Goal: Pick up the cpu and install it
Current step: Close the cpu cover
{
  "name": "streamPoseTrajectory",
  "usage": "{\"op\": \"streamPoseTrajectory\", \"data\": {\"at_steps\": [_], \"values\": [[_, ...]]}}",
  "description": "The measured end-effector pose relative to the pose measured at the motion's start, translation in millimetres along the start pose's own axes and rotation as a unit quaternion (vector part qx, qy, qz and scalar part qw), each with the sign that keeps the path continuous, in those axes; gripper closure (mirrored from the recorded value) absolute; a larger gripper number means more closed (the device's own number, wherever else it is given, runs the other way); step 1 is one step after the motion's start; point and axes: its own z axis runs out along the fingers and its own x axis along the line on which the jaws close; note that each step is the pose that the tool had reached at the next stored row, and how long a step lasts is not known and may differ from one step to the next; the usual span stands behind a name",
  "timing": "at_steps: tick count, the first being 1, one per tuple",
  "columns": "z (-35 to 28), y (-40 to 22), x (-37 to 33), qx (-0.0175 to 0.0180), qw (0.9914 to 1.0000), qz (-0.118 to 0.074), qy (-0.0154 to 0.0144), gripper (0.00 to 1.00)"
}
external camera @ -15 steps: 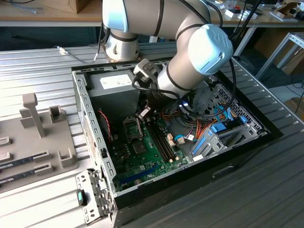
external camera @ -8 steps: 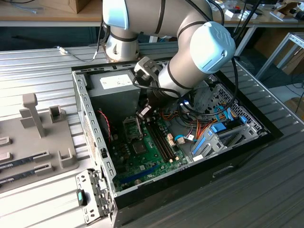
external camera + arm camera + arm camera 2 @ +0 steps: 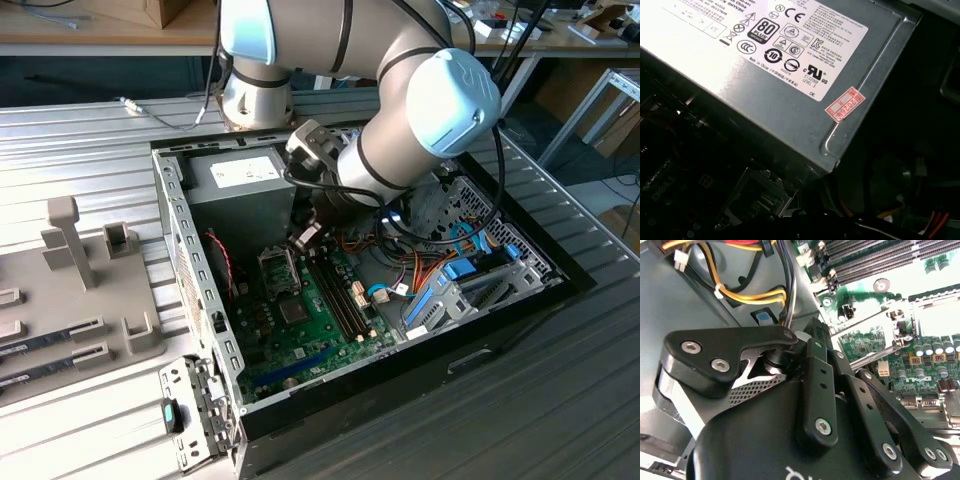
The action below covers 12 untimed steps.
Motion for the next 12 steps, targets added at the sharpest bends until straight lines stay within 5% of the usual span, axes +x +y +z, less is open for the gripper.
{"op": "streamPoseTrajectory", "data": {"at_steps": [6, 12], "values": [[9.2, -4.2, -0.4, -0.0030, 1.00000, 0.000, -0.0007, 0.89], [17.9, -7.0, 1.1, -0.0097, 0.99994, -0.002, -0.0048, 0.89]]}}
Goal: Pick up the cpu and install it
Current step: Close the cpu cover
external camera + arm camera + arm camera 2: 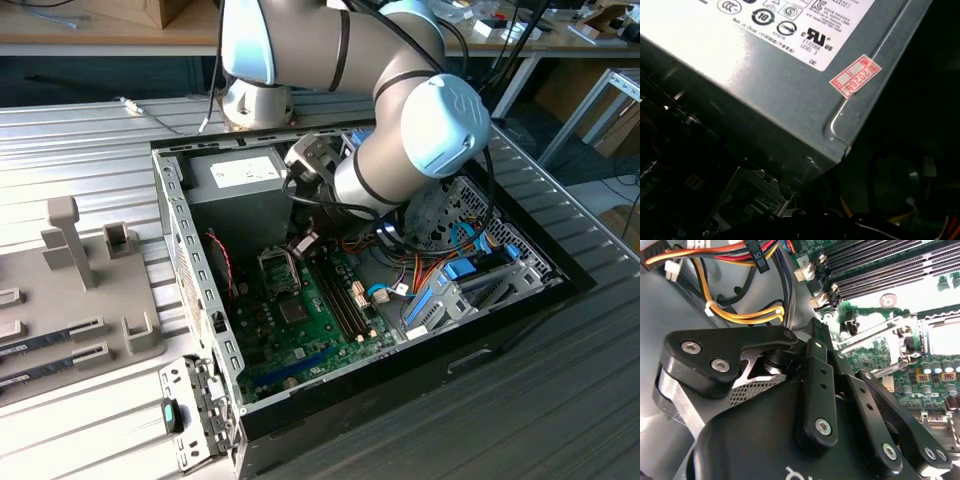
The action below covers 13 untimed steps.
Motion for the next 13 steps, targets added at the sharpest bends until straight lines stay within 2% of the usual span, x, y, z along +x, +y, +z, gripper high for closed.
{"op": "streamPoseTrajectory", "data": {"at_steps": [4, 7, 13], "values": [[1.8, 2.1, 4.1, -0.0028, 0.99999, 0.000, -0.0019, 0.89], [1.6, 1.2, 5.4, -0.0049, 0.99998, -0.001, -0.0032, 0.89], [-2.0, -6.2, 11.0, -0.0059, 0.99997, -0.001, -0.0039, 0.89]]}}
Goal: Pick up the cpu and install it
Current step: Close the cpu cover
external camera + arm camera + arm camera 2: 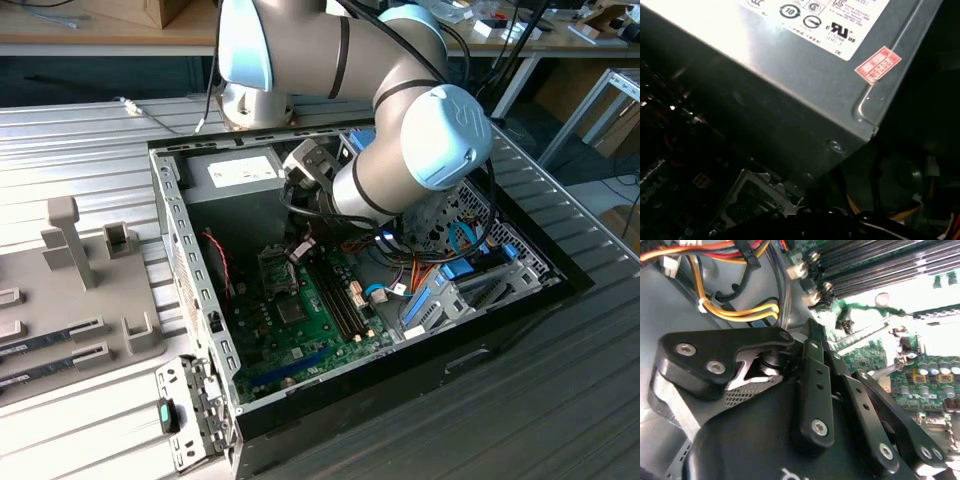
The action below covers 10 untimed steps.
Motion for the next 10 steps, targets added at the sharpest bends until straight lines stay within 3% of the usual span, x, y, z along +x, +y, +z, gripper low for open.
{"op": "streamPoseTrajectory", "data": {"at_steps": [4, 10], "values": [[-1.7, -3.6, 2.7, 0.0000, 1.00000, 0.000, 0.0000, 0.89], [-2.8, -3.7, 3.0, -0.0001, 1.00000, 0.000, 0.0000, 0.89]]}}
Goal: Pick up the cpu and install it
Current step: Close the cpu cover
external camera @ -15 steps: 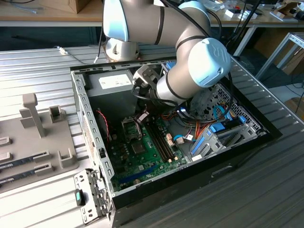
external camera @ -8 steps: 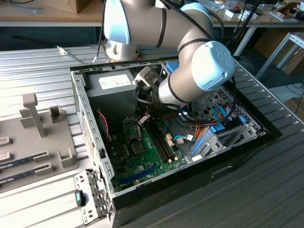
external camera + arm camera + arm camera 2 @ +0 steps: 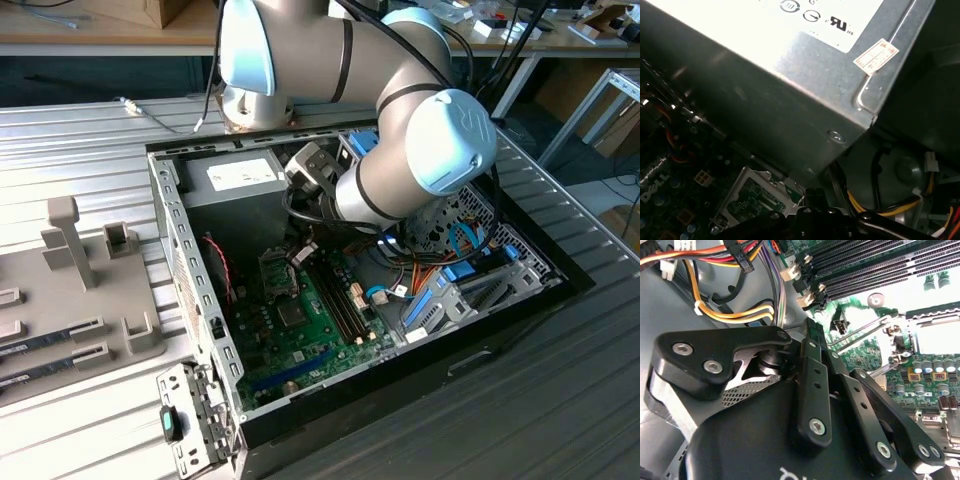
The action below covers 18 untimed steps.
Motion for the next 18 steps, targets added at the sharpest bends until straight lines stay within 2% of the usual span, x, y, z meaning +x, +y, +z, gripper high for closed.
{"op": "streamPoseTrajectory", "data": {"at_steps": [7, 18], "values": [[-3.9, 1.8, -0.4, -0.0002, 1.00000, 0.000, -0.0001, 0.89], [-14.3, 6.2, -1.1, -0.0006, 1.00000, 0.000, -0.0004, 0.89]]}}
